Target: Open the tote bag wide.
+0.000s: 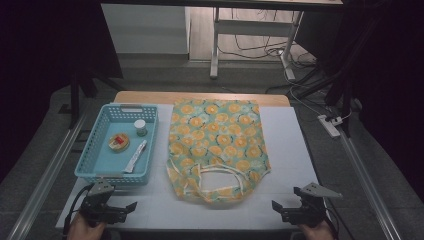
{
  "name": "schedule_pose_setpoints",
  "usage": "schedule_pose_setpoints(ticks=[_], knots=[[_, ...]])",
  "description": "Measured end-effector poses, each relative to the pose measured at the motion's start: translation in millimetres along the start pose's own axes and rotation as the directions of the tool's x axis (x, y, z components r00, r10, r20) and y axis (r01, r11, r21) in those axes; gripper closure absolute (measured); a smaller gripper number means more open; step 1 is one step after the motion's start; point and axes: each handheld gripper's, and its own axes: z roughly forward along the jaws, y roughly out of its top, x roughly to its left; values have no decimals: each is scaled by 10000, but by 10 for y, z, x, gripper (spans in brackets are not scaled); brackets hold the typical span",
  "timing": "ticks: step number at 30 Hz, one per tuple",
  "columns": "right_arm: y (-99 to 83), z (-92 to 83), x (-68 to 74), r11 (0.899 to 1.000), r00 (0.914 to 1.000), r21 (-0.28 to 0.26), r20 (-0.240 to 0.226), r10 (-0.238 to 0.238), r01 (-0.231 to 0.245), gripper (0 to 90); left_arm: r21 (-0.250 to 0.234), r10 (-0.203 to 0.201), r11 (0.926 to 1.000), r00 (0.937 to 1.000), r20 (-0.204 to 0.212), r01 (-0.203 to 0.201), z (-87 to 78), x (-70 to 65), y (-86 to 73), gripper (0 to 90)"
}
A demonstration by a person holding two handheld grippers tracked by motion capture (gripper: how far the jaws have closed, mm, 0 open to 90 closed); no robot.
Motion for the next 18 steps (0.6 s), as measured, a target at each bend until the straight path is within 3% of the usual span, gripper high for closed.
schedule_pose_setpoints(ticks=[4, 18], knots=[[6, 12, -9, 9999, 9995, 104, -318, 34, -31, 1, 51, 68, 10000, 10000, -50, -68, 1, -11, -2, 0], [17, 41, 22, 9988, 9986, 357, -421, -327, 343, 1, 60, 151, 9999, 9999, 58, -152, 7, -8, -5, 0]])
